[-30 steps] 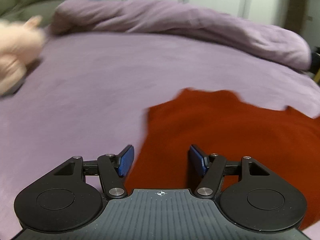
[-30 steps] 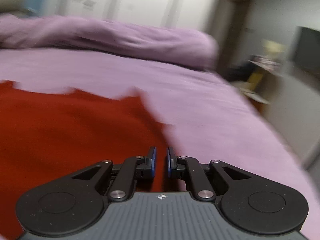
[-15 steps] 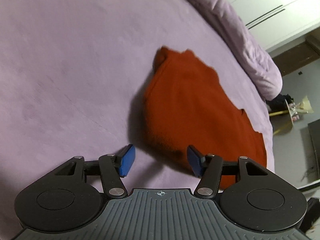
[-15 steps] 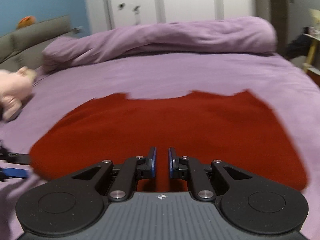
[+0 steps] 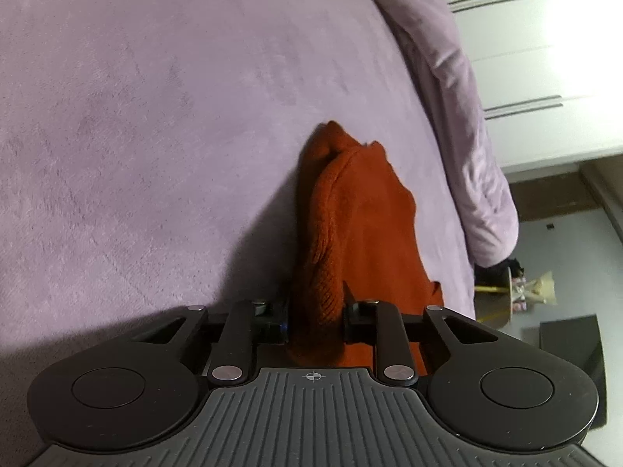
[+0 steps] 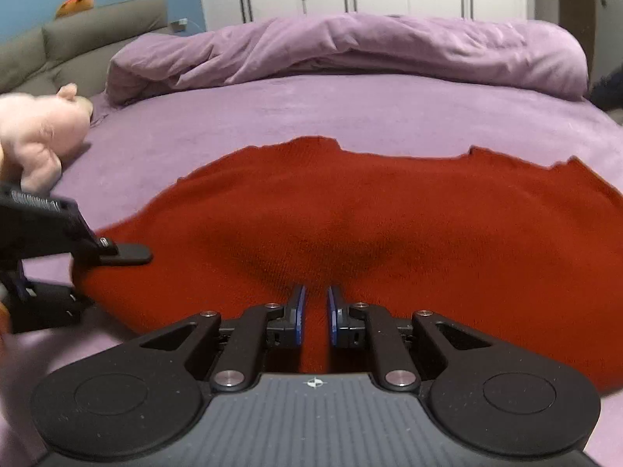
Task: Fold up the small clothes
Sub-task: 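Lift the hem with both grippers and fold it up toward the collar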
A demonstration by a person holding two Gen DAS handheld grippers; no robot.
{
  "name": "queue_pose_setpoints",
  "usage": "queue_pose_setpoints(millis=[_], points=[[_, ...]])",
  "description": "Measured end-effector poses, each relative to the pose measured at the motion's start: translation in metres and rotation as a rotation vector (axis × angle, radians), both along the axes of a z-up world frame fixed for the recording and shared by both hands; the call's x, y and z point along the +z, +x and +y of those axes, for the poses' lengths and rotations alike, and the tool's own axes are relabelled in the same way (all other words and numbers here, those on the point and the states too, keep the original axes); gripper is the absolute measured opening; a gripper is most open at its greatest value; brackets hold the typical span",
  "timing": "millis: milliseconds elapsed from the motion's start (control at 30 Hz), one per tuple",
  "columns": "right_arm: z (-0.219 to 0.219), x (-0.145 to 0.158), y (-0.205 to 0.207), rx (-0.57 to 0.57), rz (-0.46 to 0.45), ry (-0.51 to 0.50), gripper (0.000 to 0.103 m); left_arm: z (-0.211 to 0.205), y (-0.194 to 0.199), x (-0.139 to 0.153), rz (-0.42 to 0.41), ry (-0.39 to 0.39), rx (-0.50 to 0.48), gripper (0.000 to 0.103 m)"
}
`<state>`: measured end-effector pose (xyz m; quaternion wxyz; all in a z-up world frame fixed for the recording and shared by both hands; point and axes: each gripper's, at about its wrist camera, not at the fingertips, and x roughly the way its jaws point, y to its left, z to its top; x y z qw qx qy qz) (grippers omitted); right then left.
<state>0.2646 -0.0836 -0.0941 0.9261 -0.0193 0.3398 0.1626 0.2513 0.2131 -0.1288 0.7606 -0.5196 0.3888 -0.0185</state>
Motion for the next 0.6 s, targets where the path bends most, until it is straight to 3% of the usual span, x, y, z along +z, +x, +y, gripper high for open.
queue_pose_setpoints(millis=[33,133,200,267,367,433,600], points=[[0.003,0.005,-0.001,0.008,-0.006,-0.015,0.011,0.0,-0.002,0.003,-0.008,0.019,-0.008,0.025],[0.0,0.019,-0.008,-0.002,-0.072,0.061,0.011,-0.003,-0.001,0.006,-0.013,0.042,-0.004,0.024],[0.003,0.018,-0.009,-0.018,-0.115,0.043,0.011,-0.004,-0.002,0.009,-0.013,0.053,0.0,0.024],[0.008,-0.002,0.003,0.001,0.017,-0.006,0.013,-0.006,-0.003,0.014,-0.015,0.08,-0.006,0.023],[0.01,0.002,0.004,0.073,0.009,-0.047,0.012,-0.01,-0.003,0.029,-0.03,0.143,-0.026,0.023],[-0.004,0.014,0.005,0.069,0.038,0.032,0.012,-0.016,-0.002,0.043,-0.043,0.196,-0.05,0.023],[-0.063,0.032,-0.019,-0.067,-0.038,0.138,0.012,-0.059,0.005,0.102,-0.149,0.391,-0.163,0.022]])
